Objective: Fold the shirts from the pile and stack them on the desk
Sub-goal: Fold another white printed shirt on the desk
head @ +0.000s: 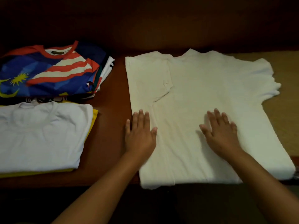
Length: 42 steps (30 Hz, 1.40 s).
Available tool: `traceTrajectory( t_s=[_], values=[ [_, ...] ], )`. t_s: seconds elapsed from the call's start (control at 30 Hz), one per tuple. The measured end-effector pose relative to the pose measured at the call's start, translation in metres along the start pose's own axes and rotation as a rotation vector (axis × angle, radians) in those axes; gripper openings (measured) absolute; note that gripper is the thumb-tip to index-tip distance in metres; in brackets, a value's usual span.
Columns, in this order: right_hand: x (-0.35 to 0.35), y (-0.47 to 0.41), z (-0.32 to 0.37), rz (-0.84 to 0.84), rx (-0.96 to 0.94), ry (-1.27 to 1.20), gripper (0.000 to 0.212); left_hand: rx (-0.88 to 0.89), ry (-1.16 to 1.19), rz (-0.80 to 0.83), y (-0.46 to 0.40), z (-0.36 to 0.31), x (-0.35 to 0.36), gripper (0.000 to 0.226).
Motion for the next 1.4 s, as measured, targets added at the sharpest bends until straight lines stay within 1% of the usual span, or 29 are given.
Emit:
traceTrajectory(
  t_s=[0.07, 0.13, 0.23, 0.5, 0.63, 0.7, 0.77, 0.93, 1.1, 1.27, 1.4],
  values=[
    [0.015, 0.017, -0.003, 0.021, -0.008, 0.039, 0.069, 0.022, -0.012, 0.012, 0.018, 0.005, 0.009, 0.063],
    [0.024, 0.024, 0.001, 0.002, -0.023, 0.059, 0.069, 0.019, -0.001, 0.007, 0.026, 0.015, 0.013, 0.064],
    [0.03, 0.027, 0.011, -0.013, -0.039, 0.057, 0.069, -0.01, -0.011, 0.0, 0.036, 0.031, 0.015, 0.064],
    [0.046, 0.044, 0.047, 0.031, -0.094, 0.021, 0.068, -0.037, -0.028, 0.037, 0.056, 0.07, 0.014, 0.064],
    [0.042, 0.049, 0.049, 0.059, -0.093, 0.007, 0.068, -0.008, -0.057, 0.082, 0.054, 0.072, 0.006, 0.064],
    [0.034, 0.048, 0.048, 0.049, -0.091, 0.0, 0.068, 0.013, -0.055, 0.049, 0.05, 0.068, 0.0, 0.063],
    [0.024, 0.045, 0.043, 0.0, -0.09, 0.0, 0.066, 0.043, -0.038, 0.014, 0.043, 0.061, -0.006, 0.061],
    [-0.003, 0.011, 0.019, -0.076, -0.038, -0.02, 0.063, 0.07, 0.036, -0.038, -0.01, 0.037, -0.022, 0.056],
    [-0.037, -0.068, 0.011, -0.133, -0.105, -0.004, 0.063, 0.084, 0.043, -0.088, -0.103, 0.014, -0.038, 0.052],
    [-0.053, -0.154, 0.006, -0.094, -0.18, 0.034, 0.063, 0.06, -0.003, -0.08, -0.183, -0.01, -0.031, 0.053],
    [-0.055, -0.201, -0.004, -0.066, -0.214, 0.194, 0.062, 0.012, -0.045, -0.109, -0.22, -0.022, -0.023, 0.055]
  ],
)
Point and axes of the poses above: each hand's wrist, its own y-axis away from the middle knuckle, its own x-axis out of the palm, z = x × y, the point moved 2 cm from there along -y, towards the middle knuckle, and after that the axes turned 11 degrees about -y, right-handed, at the moved point
